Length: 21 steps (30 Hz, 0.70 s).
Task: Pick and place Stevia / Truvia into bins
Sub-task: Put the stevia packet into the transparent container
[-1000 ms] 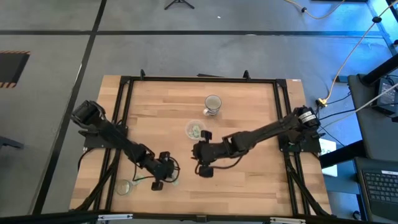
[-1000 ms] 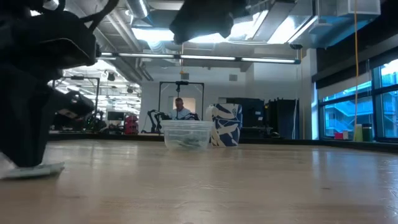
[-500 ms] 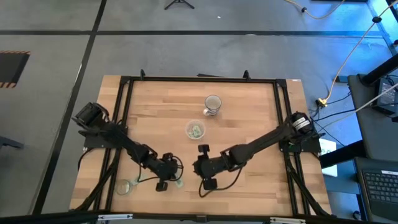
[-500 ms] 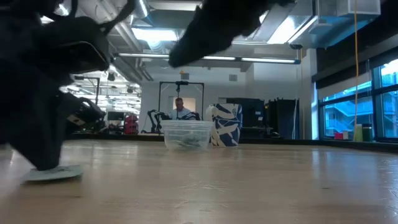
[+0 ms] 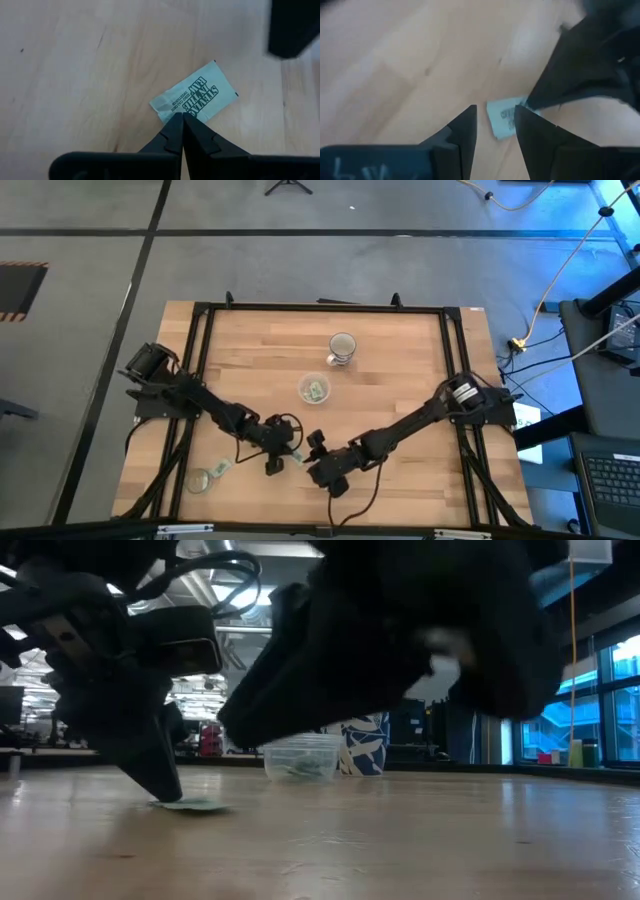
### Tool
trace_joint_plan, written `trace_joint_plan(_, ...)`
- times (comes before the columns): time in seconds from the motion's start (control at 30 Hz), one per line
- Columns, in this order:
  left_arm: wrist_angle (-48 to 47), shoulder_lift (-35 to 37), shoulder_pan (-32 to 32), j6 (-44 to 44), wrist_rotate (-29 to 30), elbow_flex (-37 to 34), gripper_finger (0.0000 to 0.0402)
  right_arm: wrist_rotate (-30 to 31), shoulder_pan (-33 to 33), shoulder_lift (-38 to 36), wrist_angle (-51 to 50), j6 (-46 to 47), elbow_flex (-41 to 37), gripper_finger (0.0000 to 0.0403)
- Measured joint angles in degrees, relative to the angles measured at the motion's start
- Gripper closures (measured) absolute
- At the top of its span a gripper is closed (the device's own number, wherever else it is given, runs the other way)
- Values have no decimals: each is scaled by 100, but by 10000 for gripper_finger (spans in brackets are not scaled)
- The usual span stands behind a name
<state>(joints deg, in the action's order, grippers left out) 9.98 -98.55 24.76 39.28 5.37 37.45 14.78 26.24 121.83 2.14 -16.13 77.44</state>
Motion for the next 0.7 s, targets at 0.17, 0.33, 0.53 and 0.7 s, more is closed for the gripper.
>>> trace_joint_plan(0.17, 75, 1, -74, 1, -16, -4, 397, 76, -10, 287, -138, -276, 38, 267)
trace_joint_plan(0.33, 176, -2, -93, 1, -34, -9, 397, 510, 5, 461, -89, -493, 62, 267)
trace_joint_plan(0.53, 231, -4, -93, 1, -46, -11, 396, 637, -13, 513, -71, -678, 69, 267)
trace_joint_plan(0.7, 358, -8, -93, 3, -197, -11, 396, 767, -101, 521, -71, -694, 65, 267)
